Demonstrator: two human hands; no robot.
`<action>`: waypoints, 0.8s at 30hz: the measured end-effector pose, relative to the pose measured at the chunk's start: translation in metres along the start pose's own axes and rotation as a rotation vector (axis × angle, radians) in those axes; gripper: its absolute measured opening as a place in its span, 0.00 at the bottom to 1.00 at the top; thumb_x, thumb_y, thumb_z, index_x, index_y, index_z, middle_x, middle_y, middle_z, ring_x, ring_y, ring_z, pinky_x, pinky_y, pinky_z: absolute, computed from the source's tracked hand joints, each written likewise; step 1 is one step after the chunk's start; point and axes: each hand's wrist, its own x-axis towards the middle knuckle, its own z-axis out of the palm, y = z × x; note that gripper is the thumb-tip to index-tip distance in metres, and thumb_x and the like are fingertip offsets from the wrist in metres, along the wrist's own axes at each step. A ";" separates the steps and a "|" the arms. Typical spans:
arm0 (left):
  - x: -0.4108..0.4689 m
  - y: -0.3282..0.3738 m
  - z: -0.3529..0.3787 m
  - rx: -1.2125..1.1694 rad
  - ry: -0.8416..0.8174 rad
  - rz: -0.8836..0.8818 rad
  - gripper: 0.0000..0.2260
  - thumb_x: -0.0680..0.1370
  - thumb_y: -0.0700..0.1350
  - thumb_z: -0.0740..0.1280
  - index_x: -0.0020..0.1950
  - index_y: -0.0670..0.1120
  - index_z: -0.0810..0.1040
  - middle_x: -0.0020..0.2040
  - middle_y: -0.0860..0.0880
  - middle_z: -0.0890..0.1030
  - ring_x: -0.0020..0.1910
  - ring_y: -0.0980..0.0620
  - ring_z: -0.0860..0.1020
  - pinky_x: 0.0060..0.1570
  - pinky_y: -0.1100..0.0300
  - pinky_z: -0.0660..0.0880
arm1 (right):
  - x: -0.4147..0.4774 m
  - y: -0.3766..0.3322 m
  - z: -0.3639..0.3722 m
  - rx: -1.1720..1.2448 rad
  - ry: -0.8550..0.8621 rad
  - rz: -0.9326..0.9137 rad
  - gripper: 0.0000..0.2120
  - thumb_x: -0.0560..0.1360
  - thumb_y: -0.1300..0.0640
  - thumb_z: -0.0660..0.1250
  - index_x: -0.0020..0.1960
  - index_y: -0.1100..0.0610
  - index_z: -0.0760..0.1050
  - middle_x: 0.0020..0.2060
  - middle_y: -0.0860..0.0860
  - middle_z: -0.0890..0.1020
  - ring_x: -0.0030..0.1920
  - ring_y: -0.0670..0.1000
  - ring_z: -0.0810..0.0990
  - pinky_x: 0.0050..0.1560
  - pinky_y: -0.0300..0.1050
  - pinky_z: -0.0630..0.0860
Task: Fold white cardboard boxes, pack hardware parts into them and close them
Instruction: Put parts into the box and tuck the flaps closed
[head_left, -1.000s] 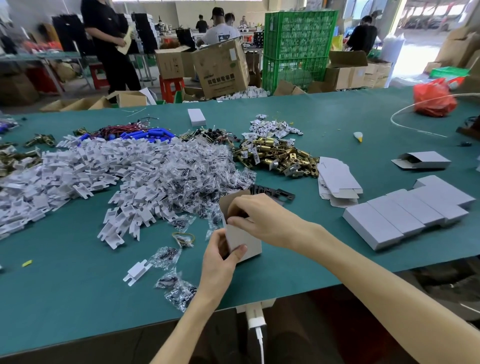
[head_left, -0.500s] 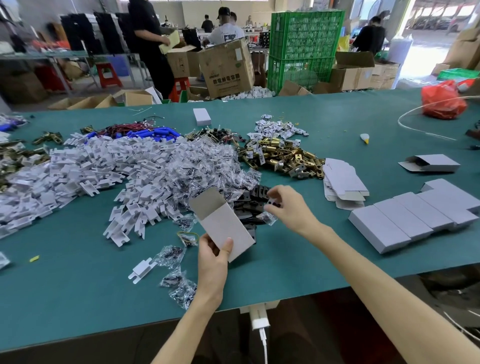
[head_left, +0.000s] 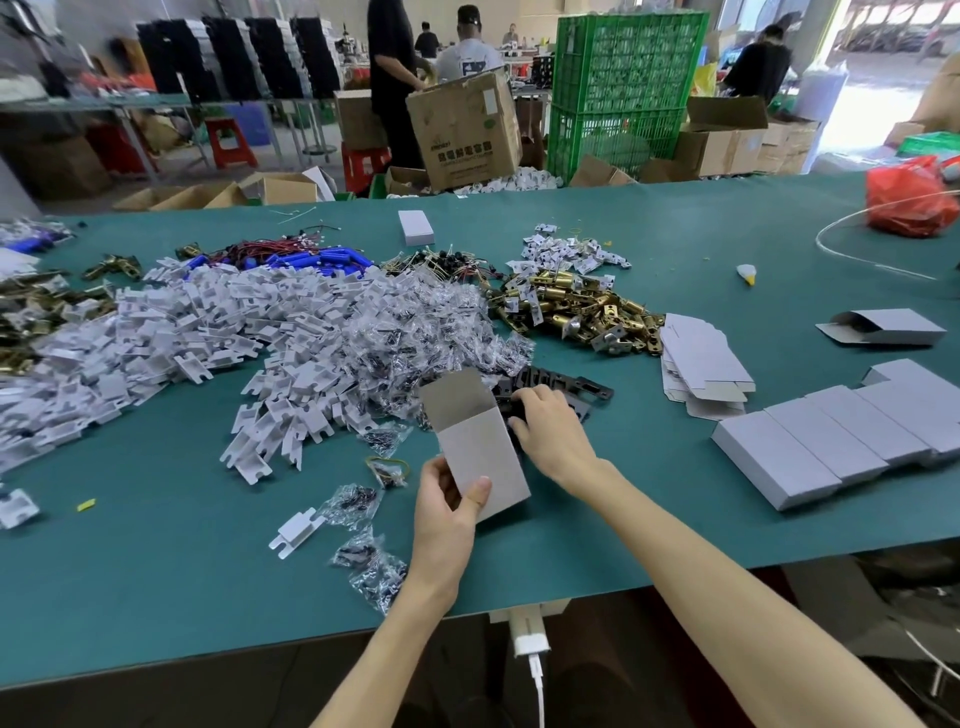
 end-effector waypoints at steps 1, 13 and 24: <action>0.000 0.000 0.000 0.009 -0.006 0.001 0.13 0.81 0.37 0.71 0.61 0.49 0.73 0.58 0.50 0.83 0.54 0.60 0.83 0.54 0.66 0.79 | 0.001 0.000 0.000 -0.003 0.007 0.010 0.16 0.83 0.54 0.62 0.69 0.60 0.71 0.65 0.57 0.75 0.65 0.60 0.70 0.64 0.54 0.71; 0.000 -0.001 0.000 -0.025 -0.014 -0.041 0.13 0.81 0.40 0.71 0.63 0.47 0.73 0.58 0.49 0.83 0.54 0.59 0.83 0.51 0.65 0.79 | 0.005 0.000 -0.006 0.005 -0.021 0.032 0.12 0.83 0.55 0.63 0.64 0.60 0.73 0.61 0.57 0.74 0.65 0.59 0.68 0.63 0.53 0.71; 0.001 -0.001 0.002 0.147 -0.048 -0.011 0.11 0.82 0.45 0.71 0.61 0.52 0.73 0.54 0.52 0.82 0.50 0.59 0.81 0.49 0.65 0.77 | 0.021 -0.135 -0.047 0.322 0.291 -0.353 0.07 0.83 0.62 0.62 0.56 0.61 0.77 0.52 0.54 0.79 0.51 0.50 0.76 0.56 0.44 0.77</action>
